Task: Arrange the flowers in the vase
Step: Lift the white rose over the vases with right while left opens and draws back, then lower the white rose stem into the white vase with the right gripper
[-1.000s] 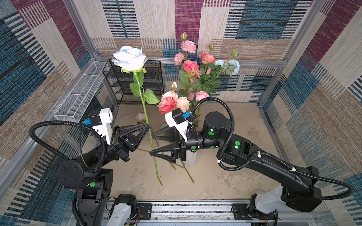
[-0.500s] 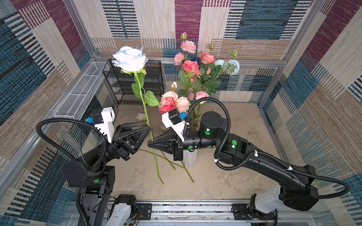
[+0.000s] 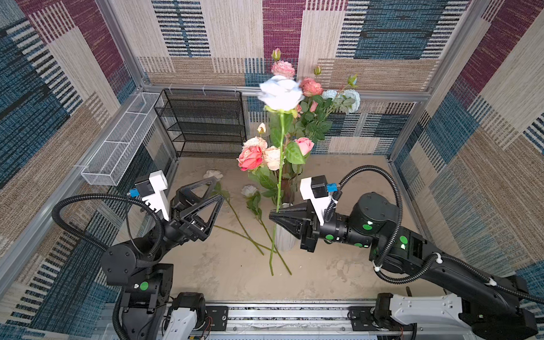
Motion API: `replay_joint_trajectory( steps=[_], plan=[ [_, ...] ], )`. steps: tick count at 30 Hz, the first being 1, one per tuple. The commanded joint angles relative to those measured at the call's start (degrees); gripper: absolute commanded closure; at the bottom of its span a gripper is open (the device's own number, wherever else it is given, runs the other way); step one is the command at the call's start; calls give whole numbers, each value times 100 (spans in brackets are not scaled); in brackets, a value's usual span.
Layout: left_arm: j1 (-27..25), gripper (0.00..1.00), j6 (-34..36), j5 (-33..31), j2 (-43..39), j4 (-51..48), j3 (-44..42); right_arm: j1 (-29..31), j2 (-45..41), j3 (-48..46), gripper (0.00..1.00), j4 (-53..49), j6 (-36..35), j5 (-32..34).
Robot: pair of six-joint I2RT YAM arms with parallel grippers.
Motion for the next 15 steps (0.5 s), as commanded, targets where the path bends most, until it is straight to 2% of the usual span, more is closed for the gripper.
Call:
replay_joint_trajectory(
  steps=[1, 2, 4, 9, 12, 15],
  plan=[
    [5, 0, 595, -820, -114, -1196, -199, -2, -208, -73, 100, -92, -324, 1287],
    [3, 0, 674, -1176, -137, -1499, -265, -2, -252, -71, 100, -95, -428, 1522],
    [7, 0, 819, -1479, -183, -1947, -512, -3, -299, -63, 100, -28, -727, 2039],
    [7, 2, 774, -1529, -220, -2162, -1094, -19, -287, 33, 100, 473, -1591, 2898],
    [7, 2, 779, -1575, -223, -2288, -1262, -142, -191, 93, 100, 826, -1955, 2973],
    [6, 2, 760, -1594, -220, -2300, -1363, -486, -1, 145, 100, 941, -1956, 2624]
  ],
)
